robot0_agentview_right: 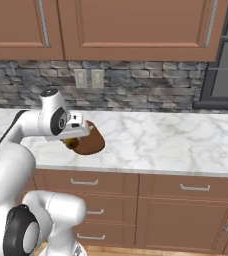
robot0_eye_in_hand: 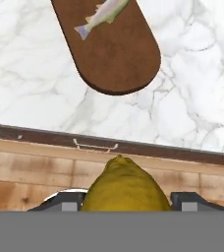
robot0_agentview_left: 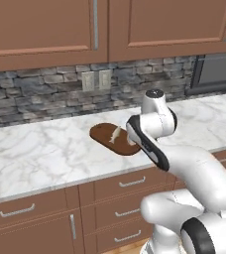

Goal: Retrieve a lemon from the fridge and place it on the cutting board with the fish.

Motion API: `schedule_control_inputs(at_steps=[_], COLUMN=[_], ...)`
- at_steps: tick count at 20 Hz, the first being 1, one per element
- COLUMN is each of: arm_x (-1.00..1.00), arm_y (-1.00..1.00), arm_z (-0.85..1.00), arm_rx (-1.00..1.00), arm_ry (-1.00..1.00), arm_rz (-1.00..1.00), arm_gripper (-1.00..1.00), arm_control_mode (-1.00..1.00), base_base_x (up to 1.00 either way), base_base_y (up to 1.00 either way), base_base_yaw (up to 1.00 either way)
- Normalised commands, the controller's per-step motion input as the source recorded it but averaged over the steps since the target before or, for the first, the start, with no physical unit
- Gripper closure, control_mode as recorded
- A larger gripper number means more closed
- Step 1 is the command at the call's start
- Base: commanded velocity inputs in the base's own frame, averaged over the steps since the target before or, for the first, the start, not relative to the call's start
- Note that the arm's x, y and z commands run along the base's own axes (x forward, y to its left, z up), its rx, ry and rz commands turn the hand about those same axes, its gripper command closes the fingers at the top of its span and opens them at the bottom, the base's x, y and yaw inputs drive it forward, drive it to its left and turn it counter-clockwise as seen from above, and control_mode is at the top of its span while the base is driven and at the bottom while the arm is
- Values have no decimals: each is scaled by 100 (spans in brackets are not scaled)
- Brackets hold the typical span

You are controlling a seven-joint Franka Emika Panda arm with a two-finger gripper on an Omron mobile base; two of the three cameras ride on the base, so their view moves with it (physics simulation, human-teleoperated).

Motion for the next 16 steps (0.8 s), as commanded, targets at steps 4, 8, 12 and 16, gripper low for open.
schedule_control_inputs(at_steps=[4, 8, 12, 16], arm_x=[81, 78, 86, 84], arm_y=[6, 0, 0, 2], arm_z=[-22, -24, -27, -41], arm_rx=[0, 1, 0, 0], arm_ry=[4, 0, 0, 1], arm_rz=[16, 15, 12, 10], arm_gripper=[100, 100, 100, 100], arm_control_mode=[-100, -100, -100, -100], base_base_x=[0, 0, 0, 0], base_base_y=[0, 0, 0, 0], base_base_yaw=[0, 0, 0, 0])
